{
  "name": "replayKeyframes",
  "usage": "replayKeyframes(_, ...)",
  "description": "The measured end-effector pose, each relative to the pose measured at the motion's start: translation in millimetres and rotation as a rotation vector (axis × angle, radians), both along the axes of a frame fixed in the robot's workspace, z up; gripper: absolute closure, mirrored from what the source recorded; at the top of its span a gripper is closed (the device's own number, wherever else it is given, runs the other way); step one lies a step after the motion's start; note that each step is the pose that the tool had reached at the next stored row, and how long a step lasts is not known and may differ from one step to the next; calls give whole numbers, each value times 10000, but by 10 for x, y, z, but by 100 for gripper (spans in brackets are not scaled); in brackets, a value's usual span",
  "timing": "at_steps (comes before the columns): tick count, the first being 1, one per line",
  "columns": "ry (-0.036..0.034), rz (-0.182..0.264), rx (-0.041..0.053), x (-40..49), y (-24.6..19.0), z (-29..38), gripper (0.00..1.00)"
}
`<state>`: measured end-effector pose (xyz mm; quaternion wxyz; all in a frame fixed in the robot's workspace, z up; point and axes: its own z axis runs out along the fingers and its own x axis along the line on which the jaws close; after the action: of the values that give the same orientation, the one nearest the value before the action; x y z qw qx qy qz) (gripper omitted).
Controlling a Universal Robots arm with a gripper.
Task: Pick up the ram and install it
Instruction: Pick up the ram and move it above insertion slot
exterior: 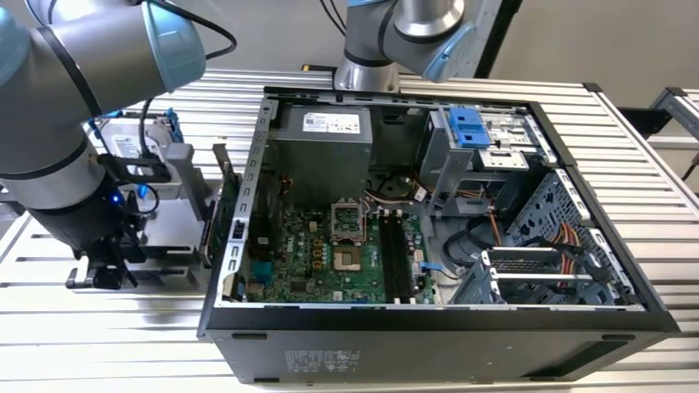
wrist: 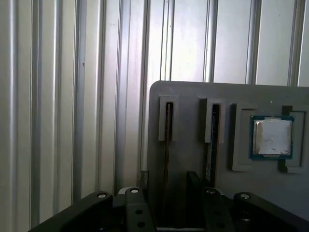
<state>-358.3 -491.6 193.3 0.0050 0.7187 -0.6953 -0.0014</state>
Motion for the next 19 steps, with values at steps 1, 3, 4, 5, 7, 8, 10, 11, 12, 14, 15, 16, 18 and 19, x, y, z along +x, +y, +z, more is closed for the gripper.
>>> replayKeyframes(1, 1, 0, 1, 0, 0, -2, 0)
replayKeyframes(3, 1, 0, 1, 0, 0, -6, 100)
replayKeyframes(4, 3, 0, 0, 0, 0, -7, 100)
replayKeyframes(5, 3, 0, 0, 0, 0, -9, 100)
replayKeyframes(7, 5, 0, 0, 0, 0, -13, 100)
replayKeyframes(8, 5, -1, 1, 0, 0, -15, 100)
replayKeyframes(10, 7, 0, 0, 0, 0, -18, 100)
replayKeyframes(11, 7, 1, 1, 0, 0, -20, 100)
replayKeyframes(12, 8, 1, 0, 0, 0, -22, 100)
replayKeyframes(14, 9, 0, 1, 0, 0, -25, 100)
replayKeyframes(15, 10, 0, 1, 0, 0, -27, 100)
replayKeyframes(16, 10, 0, 0, 0, 0, -29, 100)
replayKeyframes(18, 12, 0, 1, 0, 0, -33, 100)
replayKeyframes(19, 12, 0, 1, 0, 0, -34, 100)
